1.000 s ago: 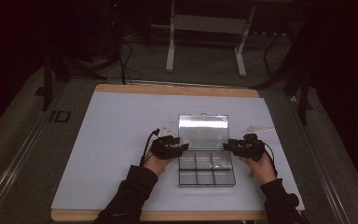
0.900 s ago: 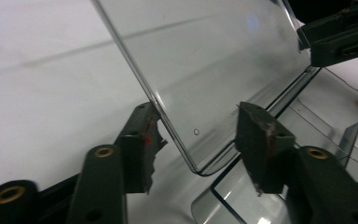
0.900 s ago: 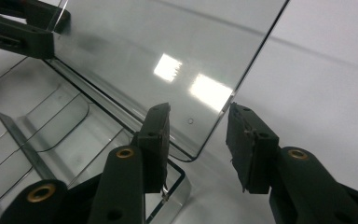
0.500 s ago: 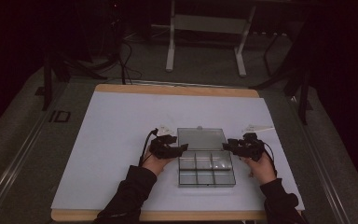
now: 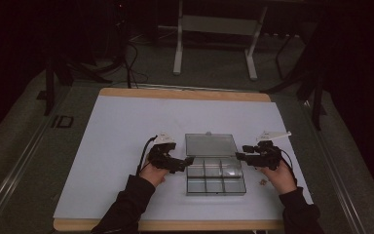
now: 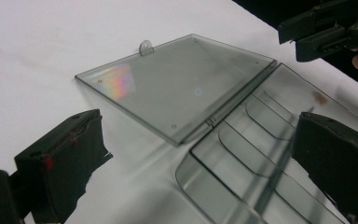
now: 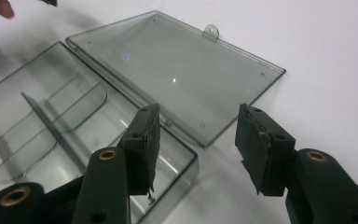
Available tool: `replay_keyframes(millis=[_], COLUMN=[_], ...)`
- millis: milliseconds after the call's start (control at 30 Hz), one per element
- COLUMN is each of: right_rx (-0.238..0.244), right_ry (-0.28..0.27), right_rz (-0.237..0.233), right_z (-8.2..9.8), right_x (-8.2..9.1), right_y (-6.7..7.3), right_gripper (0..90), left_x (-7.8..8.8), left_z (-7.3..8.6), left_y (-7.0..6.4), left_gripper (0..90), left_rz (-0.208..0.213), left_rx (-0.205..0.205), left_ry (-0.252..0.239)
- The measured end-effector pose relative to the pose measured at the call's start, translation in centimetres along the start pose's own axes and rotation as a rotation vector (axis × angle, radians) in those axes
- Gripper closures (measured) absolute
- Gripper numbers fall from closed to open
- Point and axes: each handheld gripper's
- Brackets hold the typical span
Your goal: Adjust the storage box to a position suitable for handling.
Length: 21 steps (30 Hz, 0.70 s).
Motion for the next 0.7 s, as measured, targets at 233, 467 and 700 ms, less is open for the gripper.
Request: replay_keyframes(millis=[233, 467, 700], right_rx=[0.037, 0.062, 0.096], right_ry=[0.034, 0.069, 0.112], right_rz=[0.003, 0.007, 0.006], right_z=[0.8, 1.8, 3.2], right_x=[1.7, 3.1, 3.9], right_y=[-0.9, -1.9, -2.2], right_gripper=[47.5, 48.3, 49.8], left_x=[1.8, 3.2, 4.1], left_z=[1.6, 3.4, 4.8], left_y=[-0.5, -0.8, -1.7], left_gripper=[3.1, 3.2, 3.2], left_rz=[-0.01, -0.012, -0.019], left_rx=[-0.024, -0.043, -0.039], left_ry=[0.008, 0.011, 0.008])
Point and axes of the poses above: each handheld gripper's, and its own axes: x roughly backward along the jaws, z roughly out of its underside, y roughly to its left, and after that the axes turned 15 degrees about z, right-handed
